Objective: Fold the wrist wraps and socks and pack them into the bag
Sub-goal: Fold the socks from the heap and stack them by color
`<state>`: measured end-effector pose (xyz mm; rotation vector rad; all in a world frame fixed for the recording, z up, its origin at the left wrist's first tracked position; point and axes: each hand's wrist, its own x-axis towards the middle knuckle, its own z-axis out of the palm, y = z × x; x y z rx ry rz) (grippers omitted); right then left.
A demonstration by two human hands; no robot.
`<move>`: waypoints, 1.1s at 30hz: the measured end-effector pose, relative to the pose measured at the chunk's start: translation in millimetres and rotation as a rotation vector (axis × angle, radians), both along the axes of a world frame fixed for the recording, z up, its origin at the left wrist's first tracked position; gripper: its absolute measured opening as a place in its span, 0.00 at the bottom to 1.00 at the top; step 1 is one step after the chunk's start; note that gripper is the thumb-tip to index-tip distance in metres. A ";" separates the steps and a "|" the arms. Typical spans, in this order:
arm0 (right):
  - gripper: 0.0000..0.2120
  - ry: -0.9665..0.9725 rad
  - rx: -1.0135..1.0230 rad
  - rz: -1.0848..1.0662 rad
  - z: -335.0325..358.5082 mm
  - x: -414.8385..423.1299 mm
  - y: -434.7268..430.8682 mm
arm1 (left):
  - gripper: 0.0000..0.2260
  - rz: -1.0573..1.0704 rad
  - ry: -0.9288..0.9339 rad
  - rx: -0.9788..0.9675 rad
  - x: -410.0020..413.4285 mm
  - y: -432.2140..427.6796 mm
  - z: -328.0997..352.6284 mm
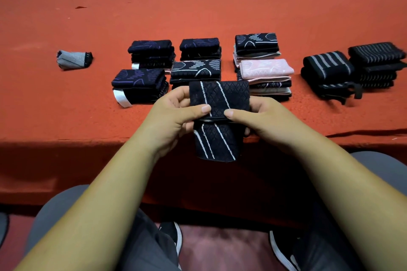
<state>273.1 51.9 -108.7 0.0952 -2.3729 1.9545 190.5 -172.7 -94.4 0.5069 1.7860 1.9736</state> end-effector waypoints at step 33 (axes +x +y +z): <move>0.20 -0.101 -0.442 0.107 17.3 6.3 3.2 | 0.19 -0.081 -0.365 0.020 -7.2 2.3 1.1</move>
